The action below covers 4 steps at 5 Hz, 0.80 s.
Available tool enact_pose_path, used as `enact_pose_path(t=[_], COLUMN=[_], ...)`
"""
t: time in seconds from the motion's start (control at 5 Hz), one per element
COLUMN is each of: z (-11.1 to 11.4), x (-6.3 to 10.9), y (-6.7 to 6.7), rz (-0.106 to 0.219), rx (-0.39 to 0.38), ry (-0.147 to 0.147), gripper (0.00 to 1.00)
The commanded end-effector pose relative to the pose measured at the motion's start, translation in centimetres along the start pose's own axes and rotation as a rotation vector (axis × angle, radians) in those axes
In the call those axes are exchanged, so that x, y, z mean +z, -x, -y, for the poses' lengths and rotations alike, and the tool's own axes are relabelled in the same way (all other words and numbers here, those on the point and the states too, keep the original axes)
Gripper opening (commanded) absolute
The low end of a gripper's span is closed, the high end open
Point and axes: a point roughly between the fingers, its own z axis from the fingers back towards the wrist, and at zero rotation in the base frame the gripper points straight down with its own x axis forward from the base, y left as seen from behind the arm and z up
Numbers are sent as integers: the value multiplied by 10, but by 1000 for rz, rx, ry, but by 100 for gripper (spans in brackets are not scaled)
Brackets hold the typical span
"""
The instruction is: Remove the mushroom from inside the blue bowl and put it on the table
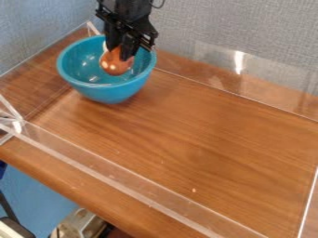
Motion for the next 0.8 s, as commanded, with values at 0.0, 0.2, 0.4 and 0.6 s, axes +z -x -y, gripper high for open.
enact_pose_path(t=[0.0,0.2,0.4,0.6], z=[-23,-32,-10,21], x=[39,60,84,89], y=[0,5,9,10], rz=[94,122,134,140], rx=[-32,-81,-118,-166], ry=[-28,-35,-31,-2], gripper=[0,0,0,0])
